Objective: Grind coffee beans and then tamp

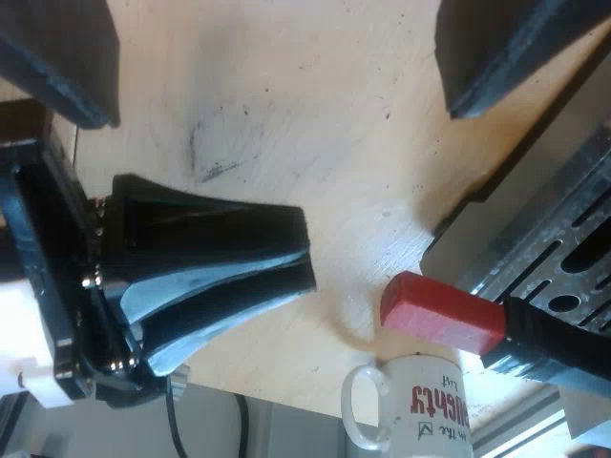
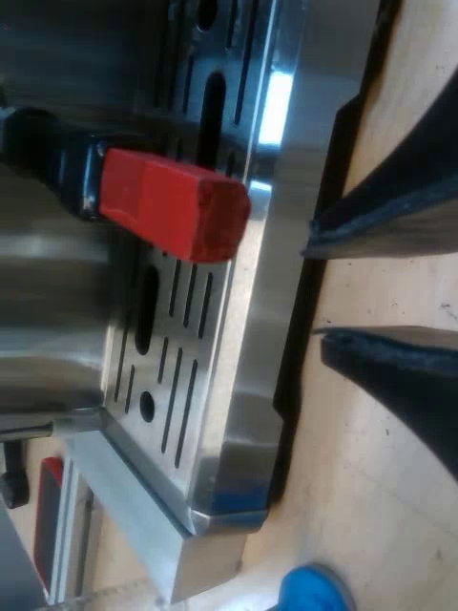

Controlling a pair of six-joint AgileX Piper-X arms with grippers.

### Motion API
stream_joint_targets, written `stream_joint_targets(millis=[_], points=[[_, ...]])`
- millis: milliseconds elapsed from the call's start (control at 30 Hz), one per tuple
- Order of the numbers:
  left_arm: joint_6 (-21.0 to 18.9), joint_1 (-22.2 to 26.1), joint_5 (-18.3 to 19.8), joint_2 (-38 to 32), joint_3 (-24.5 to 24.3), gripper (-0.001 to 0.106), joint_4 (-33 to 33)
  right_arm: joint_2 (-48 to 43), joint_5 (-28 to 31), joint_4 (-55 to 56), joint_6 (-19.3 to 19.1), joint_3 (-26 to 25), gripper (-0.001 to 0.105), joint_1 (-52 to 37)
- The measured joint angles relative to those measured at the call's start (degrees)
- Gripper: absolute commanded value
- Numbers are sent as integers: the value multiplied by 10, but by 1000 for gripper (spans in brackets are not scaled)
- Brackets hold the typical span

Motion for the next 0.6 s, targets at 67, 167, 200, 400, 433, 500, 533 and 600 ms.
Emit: stream_joint_targets(millis=[67,167,200,400,433,500,533,600], points=[[0,0,0,0,2,71,-1,7,0,-11,-4,0,22,0],[0,0,0,0,13,71,-9,7,3,-20,-8,0,22,-9],[0,0,0,0,19,71,-14,7,4,-24,-11,0,22,-14],[0,0,0,0,21,71,-31,7,8,-47,-13,0,22,-29],[0,0,0,0,21,71,-31,7,8,-47,-15,0,22,-30],[0,0,0,0,21,71,-31,7,8,-47,-15,0,22,-34],[0,0,0,0,21,71,-31,7,8,-47,-15,0,22,-36],[0,0,0,0,21,71,-31,7,8,-47,-17,0,22,-54]])
